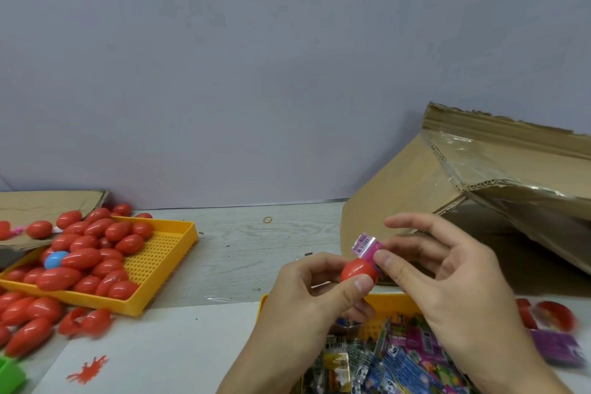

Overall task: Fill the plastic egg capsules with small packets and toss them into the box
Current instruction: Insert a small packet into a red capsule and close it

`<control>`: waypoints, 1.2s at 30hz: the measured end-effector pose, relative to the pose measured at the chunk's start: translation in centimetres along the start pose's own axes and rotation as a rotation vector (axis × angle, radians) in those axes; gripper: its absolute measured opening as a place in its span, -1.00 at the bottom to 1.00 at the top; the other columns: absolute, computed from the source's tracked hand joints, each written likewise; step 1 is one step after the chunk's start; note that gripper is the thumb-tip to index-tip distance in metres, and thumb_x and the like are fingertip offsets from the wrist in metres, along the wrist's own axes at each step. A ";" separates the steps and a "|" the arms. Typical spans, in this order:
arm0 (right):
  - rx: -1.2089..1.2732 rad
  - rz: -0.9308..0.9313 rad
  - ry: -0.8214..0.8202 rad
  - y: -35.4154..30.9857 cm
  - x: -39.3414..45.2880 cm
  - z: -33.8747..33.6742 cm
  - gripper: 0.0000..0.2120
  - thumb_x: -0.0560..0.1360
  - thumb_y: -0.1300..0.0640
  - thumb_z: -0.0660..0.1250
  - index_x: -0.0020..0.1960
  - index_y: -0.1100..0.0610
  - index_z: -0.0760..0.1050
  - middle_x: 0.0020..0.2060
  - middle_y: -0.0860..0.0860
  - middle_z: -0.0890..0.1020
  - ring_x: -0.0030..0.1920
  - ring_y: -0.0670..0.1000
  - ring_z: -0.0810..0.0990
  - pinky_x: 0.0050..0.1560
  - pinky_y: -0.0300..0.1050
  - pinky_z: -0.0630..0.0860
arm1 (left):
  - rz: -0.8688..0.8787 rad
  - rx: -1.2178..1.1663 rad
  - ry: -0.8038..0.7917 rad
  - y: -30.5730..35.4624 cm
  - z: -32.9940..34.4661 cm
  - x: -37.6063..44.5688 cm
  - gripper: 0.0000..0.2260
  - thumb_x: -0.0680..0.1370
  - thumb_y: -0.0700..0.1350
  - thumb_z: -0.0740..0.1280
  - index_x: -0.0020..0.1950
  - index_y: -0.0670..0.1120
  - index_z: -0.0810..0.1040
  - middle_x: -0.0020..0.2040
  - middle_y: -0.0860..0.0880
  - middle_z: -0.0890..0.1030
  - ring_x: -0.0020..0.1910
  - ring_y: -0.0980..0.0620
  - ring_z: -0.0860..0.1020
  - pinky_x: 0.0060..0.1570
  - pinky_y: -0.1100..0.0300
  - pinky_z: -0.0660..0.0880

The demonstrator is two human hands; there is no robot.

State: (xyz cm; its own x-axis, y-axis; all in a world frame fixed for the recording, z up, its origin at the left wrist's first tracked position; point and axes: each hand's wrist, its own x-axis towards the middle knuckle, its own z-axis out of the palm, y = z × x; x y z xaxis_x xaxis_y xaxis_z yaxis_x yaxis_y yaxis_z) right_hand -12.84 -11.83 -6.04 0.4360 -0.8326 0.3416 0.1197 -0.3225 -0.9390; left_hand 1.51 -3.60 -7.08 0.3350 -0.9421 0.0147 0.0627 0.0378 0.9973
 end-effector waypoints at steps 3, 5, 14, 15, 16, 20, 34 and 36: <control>-0.028 0.002 -0.017 0.1 -0.1 0.1 -0.60 0.34 0.26 0.52 -0.03 -0.22 0.59 -0.17 -0.01 0.72 -0.12 -0.05 0.69 -0.10 -0.21 0.65 | 0.017 0.009 0.009 0.3 0.1 -0.1 -0.70 0.32 -0.01 0.52 -0.04 -0.14 0.67 -0.28 -0.14 0.68 -0.36 0.01 0.63 -0.30 0.28 0.53; -0.046 0.015 -0.039 0.1 -0.1 0.1 -0.55 0.35 0.30 0.51 -0.01 -0.23 0.58 -0.14 -0.02 0.71 -0.10 -0.03 0.67 -0.09 -0.12 0.66 | 0.033 0.041 0.017 0.4 0.1 -0.2 -0.68 0.31 0.00 0.50 -0.02 -0.13 0.66 -0.27 -0.11 0.68 -0.36 0.04 0.64 -0.30 0.29 0.53; -0.047 0.035 -0.069 -0.2 -0.3 -0.1 -0.64 0.24 -0.11 0.45 0.04 -0.26 0.56 -0.10 -0.06 0.71 -0.04 -0.05 0.68 0.08 0.20 0.59 | 0.082 0.223 0.122 0.1 0.1 -0.2 -0.72 0.27 -0.02 0.60 -0.06 0.02 0.67 -0.13 0.00 0.70 -0.11 -0.11 0.66 -0.12 0.03 0.63; -0.060 0.029 -0.054 -0.2 -0.3 0.0 -0.65 0.24 -0.11 0.44 0.03 -0.26 0.56 -0.11 -0.06 0.72 -0.05 -0.05 0.68 0.08 0.22 0.58 | 0.084 0.239 0.127 0.1 0.2 -0.2 -0.73 0.29 -0.06 0.61 -0.05 0.01 0.67 -0.13 0.00 0.70 -0.12 -0.10 0.66 -0.15 0.08 0.63; -0.073 0.024 -0.040 -0.3 -0.2 0.0 -0.66 0.24 -0.10 0.44 0.02 -0.26 0.56 -0.12 -0.07 0.72 -0.06 -0.06 0.68 0.07 0.22 0.58 | 0.086 0.259 0.130 0.0 0.2 -0.2 -0.73 0.31 -0.09 0.62 -0.05 0.01 0.66 -0.14 0.00 0.69 -0.15 -0.08 0.66 -0.19 0.14 0.63; -0.075 0.038 -0.033 -0.2 -0.2 0.0 -0.63 0.21 -0.13 0.44 0.02 -0.26 0.56 -0.14 -0.08 0.73 -0.07 -0.05 0.68 0.03 0.21 0.60 | 0.095 0.311 0.136 -0.2 0.2 -0.3 -0.71 0.31 -0.12 0.63 -0.04 0.03 0.66 -0.15 -0.03 0.69 -0.21 -0.01 0.66 -0.22 0.24 0.61; -0.247 -0.006 -0.050 0.2 -0.4 0.0 -0.57 0.38 0.19 0.53 0.04 -0.29 0.54 -0.22 -0.12 0.72 -0.23 -0.10 0.63 -0.16 -0.17 0.57 | 0.172 0.401 0.132 -0.5 0.4 -0.2 -0.70 0.32 -0.14 0.63 -0.07 0.13 0.65 -0.21 -0.02 0.67 -0.28 0.05 0.62 -0.23 0.26 0.57; -0.278 -0.023 -0.051 0.2 -0.4 0.0 -0.60 0.37 0.19 0.54 0.02 -0.25 0.56 -0.23 -0.15 0.71 -0.24 -0.15 0.59 -0.27 -0.32 0.47 | 0.195 0.428 0.138 -0.5 0.4 -0.1 -0.72 0.32 -0.13 0.63 -0.06 0.11 0.65 -0.20 0.02 0.67 -0.25 0.04 0.64 -0.22 0.26 0.58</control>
State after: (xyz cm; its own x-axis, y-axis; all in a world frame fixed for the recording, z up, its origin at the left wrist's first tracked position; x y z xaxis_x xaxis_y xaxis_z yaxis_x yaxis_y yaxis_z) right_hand -12.95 -11.55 -6.36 0.4814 -0.8020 0.3537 -0.1157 -0.4581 -0.8814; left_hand 1.10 -3.61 -7.52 0.4254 -0.8770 0.2236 -0.3964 0.0415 0.9171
